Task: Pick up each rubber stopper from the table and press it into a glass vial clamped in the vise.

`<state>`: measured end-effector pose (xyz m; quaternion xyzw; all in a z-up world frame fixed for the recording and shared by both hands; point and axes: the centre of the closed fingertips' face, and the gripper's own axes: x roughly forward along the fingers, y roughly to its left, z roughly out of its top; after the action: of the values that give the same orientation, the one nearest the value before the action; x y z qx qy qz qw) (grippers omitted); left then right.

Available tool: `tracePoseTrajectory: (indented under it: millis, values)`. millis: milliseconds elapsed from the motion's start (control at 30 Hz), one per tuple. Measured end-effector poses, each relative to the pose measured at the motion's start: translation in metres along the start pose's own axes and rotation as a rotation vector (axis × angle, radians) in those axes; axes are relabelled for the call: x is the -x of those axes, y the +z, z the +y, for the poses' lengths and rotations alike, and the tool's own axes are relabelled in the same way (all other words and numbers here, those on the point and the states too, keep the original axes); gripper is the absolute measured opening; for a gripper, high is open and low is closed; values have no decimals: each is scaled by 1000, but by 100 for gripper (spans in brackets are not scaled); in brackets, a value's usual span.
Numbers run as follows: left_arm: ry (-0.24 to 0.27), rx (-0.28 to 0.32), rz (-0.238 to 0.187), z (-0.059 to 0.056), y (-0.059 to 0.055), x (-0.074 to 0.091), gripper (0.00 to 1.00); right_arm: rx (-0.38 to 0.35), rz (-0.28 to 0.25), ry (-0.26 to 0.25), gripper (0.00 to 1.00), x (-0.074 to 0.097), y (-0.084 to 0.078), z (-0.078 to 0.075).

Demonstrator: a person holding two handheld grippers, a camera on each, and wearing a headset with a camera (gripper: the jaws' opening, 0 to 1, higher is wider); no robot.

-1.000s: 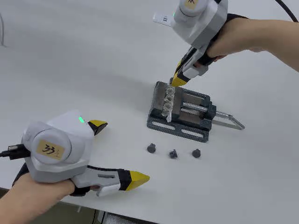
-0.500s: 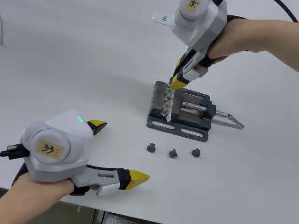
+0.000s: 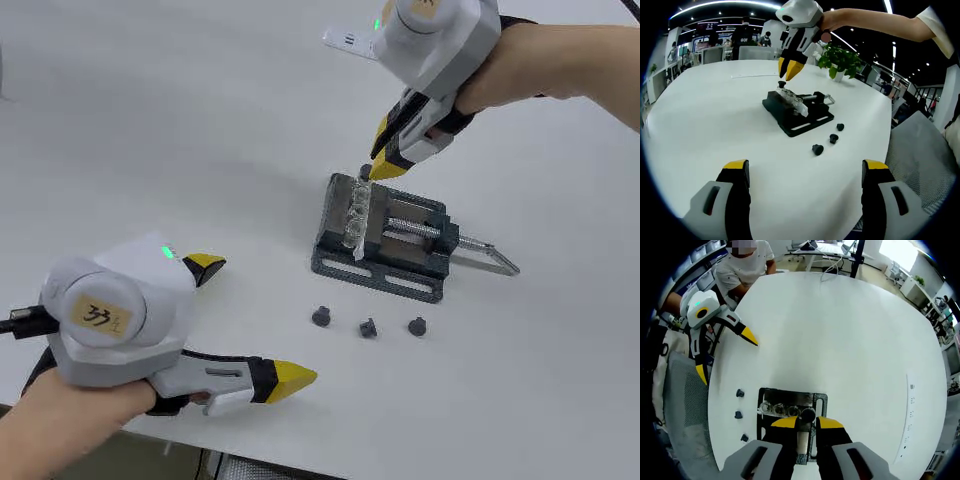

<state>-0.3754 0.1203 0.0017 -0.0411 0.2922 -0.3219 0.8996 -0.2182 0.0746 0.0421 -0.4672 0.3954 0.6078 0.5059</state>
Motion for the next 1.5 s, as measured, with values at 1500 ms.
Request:
tracePoseTrajectory:
  millis: [1500]
  values:
    - [-20,27,19,-3,-8,-8,92,48,60,51,0,-9,-1,-1]
